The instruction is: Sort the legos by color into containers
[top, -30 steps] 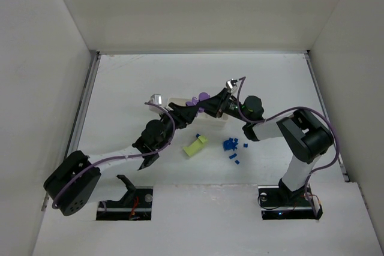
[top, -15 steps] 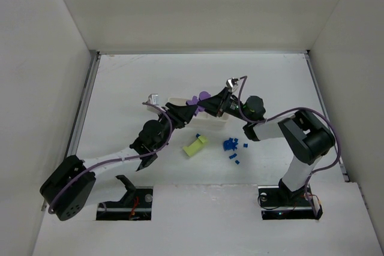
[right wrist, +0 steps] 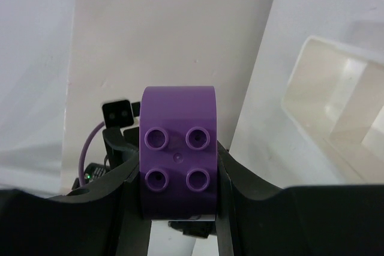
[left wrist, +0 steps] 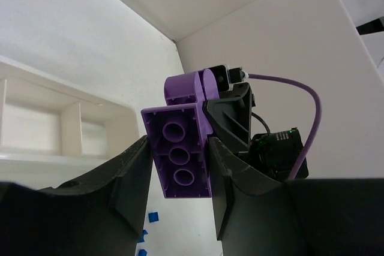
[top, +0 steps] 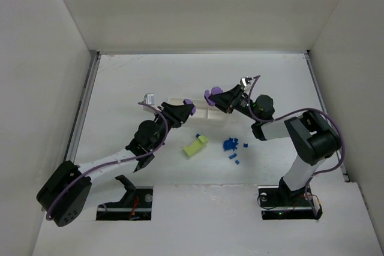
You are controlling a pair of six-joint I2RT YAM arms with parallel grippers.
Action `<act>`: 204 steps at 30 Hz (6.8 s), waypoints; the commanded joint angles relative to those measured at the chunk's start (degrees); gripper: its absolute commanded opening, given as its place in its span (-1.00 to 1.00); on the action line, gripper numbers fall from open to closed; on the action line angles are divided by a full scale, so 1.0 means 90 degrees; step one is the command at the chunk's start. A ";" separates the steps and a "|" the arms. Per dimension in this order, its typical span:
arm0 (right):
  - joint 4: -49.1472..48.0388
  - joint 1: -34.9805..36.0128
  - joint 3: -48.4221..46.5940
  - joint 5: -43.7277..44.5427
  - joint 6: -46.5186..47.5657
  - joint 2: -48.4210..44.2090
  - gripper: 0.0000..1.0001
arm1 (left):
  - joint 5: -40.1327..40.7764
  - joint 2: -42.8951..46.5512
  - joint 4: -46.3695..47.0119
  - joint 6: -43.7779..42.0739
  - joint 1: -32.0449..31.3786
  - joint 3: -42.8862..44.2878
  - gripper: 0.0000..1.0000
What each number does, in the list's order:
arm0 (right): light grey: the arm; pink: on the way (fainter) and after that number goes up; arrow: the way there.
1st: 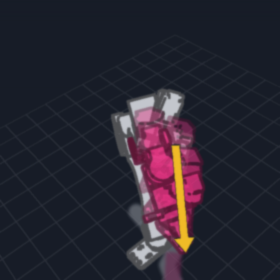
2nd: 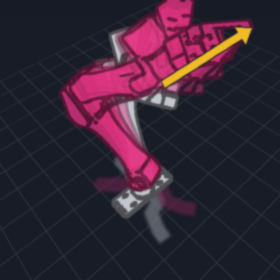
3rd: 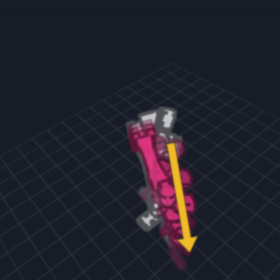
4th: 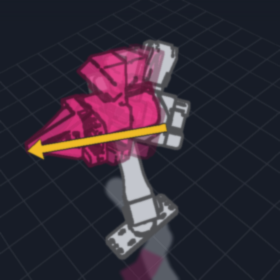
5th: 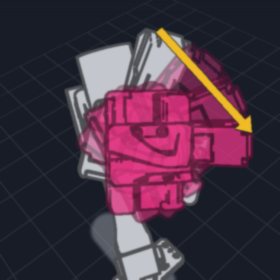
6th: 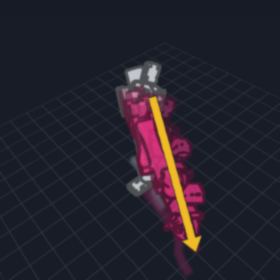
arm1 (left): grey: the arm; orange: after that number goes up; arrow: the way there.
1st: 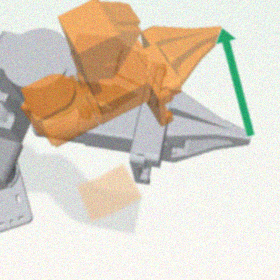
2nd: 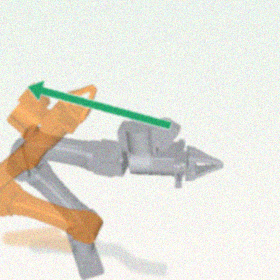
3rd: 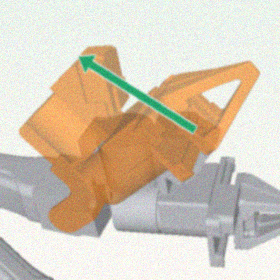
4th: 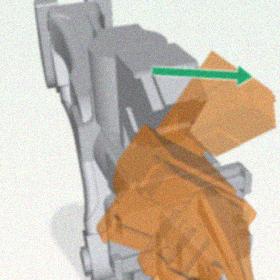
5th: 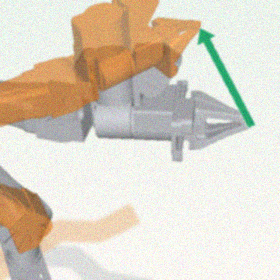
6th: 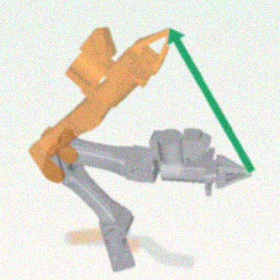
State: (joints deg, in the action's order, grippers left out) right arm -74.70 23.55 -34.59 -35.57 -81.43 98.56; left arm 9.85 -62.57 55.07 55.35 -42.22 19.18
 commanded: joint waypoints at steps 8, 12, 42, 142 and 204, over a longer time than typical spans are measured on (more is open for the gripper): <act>-0.0266 -0.0063 0.0044 0.0261 0.0277 -0.0336 -0.59 | -0.0049 0.0155 -0.0902 -0.0446 0.0896 0.0348 -0.71; 0.0241 -0.0044 0.0005 0.0407 0.0716 -0.0463 -0.59 | 0.0194 -0.0215 -0.1566 -0.1148 0.0985 0.0924 -0.70; 0.4208 0.1197 -0.0737 0.2429 0.4077 -0.1694 -0.57 | 0.1387 -0.2307 -0.2798 -0.2791 0.0848 0.2547 0.00; 0.4012 0.1705 -0.0737 0.2859 0.4497 -0.1596 -0.36 | -0.0078 -0.1495 -0.3169 -0.0222 0.0877 0.1941 -0.88; 0.4032 0.1890 -0.1244 0.3522 0.4438 -0.0738 -0.21 | 0.0995 0.1499 -0.2935 -0.1678 0.2312 -0.0136 0.36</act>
State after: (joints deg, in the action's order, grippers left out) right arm -35.09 39.42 -41.87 -6.94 -41.17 90.04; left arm 17.56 -54.74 28.03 40.34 -22.96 22.65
